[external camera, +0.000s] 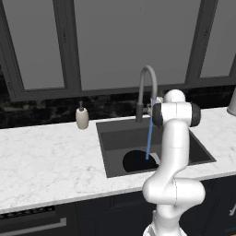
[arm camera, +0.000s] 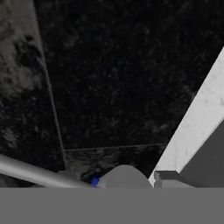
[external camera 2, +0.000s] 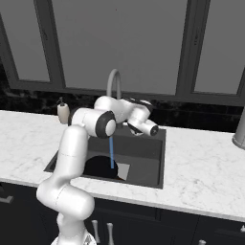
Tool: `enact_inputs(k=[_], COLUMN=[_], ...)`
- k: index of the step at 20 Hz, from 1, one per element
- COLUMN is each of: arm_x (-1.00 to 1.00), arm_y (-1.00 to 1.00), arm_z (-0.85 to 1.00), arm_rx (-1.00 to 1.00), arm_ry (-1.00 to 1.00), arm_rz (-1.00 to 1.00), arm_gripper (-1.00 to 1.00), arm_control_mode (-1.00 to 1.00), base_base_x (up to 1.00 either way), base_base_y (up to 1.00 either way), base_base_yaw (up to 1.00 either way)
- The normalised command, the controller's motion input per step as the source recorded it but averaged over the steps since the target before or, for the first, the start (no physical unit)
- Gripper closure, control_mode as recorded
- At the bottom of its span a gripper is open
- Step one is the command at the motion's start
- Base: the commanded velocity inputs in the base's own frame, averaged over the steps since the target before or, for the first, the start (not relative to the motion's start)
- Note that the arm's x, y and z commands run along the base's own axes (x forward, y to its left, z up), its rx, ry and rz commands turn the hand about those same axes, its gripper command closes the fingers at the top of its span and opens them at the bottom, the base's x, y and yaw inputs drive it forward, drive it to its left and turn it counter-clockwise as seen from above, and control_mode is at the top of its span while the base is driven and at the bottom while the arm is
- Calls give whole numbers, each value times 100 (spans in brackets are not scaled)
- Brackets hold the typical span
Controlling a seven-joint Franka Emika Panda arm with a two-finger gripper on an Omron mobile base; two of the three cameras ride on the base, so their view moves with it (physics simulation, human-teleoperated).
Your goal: Pick the pan and sponge and place them into the sink. Then turn on the water.
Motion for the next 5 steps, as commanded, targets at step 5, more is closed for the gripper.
enact_inputs(k=[5], arm_x=[0], arm_y=[-3], arm_z=[-14], arm_rx=[6], arm_ry=[8], arm_rz=[0], arm_gripper=[100], arm_control_mode=[-100], base_base_x=[0], base_base_y=[0], base_base_yaw=[0])
